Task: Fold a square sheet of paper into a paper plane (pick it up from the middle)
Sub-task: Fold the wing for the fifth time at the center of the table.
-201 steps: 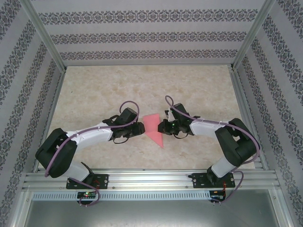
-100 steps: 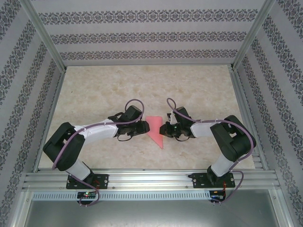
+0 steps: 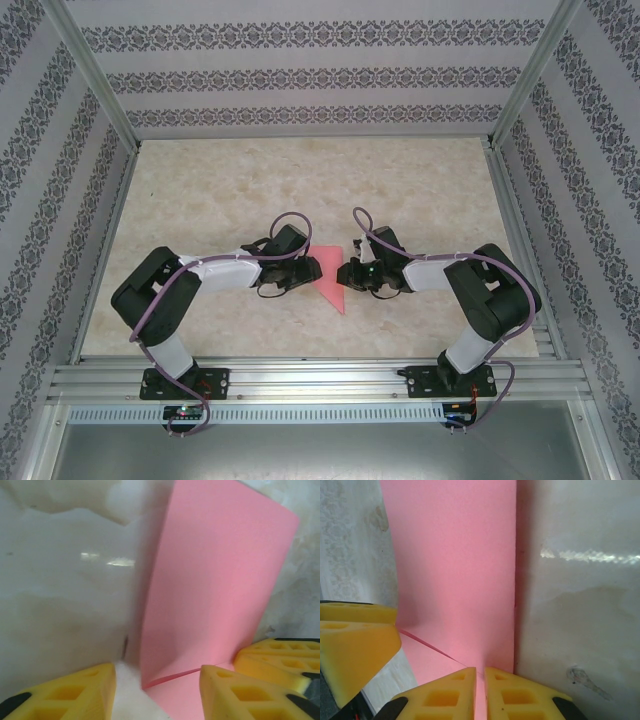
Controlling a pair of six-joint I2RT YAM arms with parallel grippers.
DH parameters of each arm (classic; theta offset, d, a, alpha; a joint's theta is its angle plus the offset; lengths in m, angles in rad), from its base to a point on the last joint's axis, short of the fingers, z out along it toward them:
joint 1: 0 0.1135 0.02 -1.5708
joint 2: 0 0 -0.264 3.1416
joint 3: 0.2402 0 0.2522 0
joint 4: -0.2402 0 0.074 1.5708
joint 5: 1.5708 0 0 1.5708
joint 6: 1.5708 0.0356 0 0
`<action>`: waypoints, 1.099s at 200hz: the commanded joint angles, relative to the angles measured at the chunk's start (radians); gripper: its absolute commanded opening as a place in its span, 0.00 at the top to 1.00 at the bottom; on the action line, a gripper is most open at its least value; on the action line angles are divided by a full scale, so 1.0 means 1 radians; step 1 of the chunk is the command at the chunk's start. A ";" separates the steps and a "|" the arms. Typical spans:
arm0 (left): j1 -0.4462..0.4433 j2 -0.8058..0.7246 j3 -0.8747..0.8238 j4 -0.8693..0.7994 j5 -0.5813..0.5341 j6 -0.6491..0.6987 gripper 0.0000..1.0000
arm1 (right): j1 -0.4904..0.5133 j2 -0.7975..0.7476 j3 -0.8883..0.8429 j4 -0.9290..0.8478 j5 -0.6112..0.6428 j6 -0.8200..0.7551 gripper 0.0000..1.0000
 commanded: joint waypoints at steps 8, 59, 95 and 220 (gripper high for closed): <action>-0.013 0.019 -0.004 0.135 0.048 -0.040 0.57 | -0.017 0.029 -0.031 -0.003 0.056 -0.011 0.86; -0.015 0.024 -0.017 0.183 0.063 -0.056 0.61 | -0.021 0.043 -0.032 -0.002 0.060 -0.014 0.85; -0.015 0.018 -0.041 0.233 0.064 -0.071 0.59 | -0.023 0.049 -0.035 0.008 0.060 -0.016 0.84; -0.015 -0.094 -0.036 0.072 -0.096 0.002 0.93 | 0.012 -0.213 0.030 -0.182 0.188 -0.119 0.64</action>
